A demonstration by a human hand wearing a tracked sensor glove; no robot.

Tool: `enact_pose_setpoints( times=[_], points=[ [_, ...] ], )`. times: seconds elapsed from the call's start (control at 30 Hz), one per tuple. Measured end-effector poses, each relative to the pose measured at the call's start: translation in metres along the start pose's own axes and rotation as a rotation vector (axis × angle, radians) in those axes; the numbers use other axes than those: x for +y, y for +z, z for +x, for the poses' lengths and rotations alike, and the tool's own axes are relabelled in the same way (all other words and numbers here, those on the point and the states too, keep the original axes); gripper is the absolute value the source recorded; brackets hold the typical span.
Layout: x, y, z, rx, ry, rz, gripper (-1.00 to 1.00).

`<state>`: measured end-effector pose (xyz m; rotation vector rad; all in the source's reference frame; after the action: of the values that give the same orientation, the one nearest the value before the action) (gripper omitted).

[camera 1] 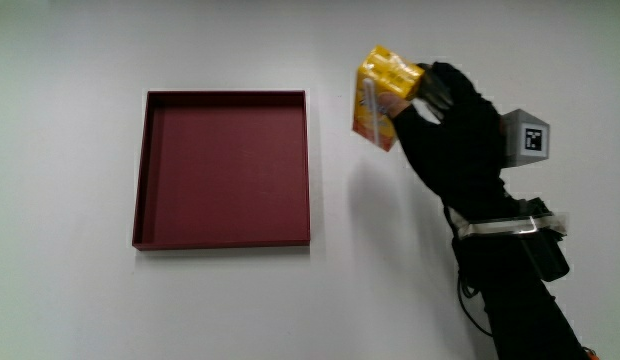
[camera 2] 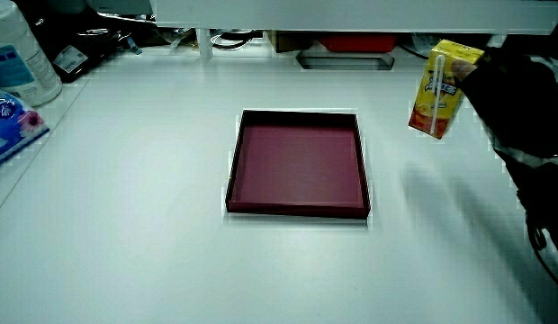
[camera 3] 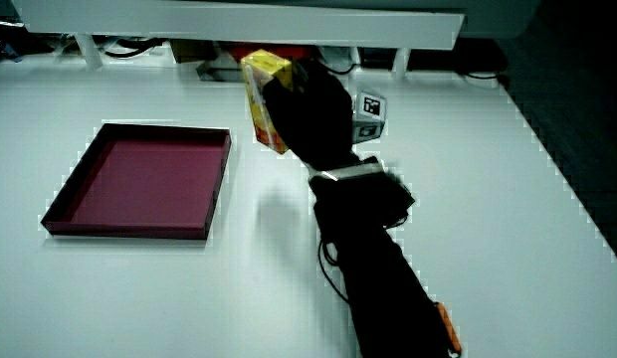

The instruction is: Place ice redtea

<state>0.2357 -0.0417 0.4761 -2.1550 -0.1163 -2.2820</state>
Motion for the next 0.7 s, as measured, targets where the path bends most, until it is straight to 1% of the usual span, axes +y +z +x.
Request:
enact_pose_setpoints(
  times=[0.3,0.33,0.37,0.43,0.53,0.6,0.67,0.7],
  points=[
    [-0.001,0.017,0.034,-0.016,-0.053,0.081,0.00],
    [-0.001,0.017,0.037,-0.004,-0.056,0.084,0.00],
    [-0.002,0.018,0.042,-0.009,-0.067,0.088,0.00],
    [-0.003,0.020,0.051,-0.026,-0.072,0.095,0.00],
    [-0.006,0.020,0.059,-0.010,-0.089,0.103,0.00],
    [-0.009,0.018,0.061,-0.012,-0.091,0.103,0.00],
    [-0.011,0.018,0.065,0.003,-0.087,0.102,0.00],
    [-0.013,0.017,0.066,0.026,-0.077,0.096,0.00]
  ],
)
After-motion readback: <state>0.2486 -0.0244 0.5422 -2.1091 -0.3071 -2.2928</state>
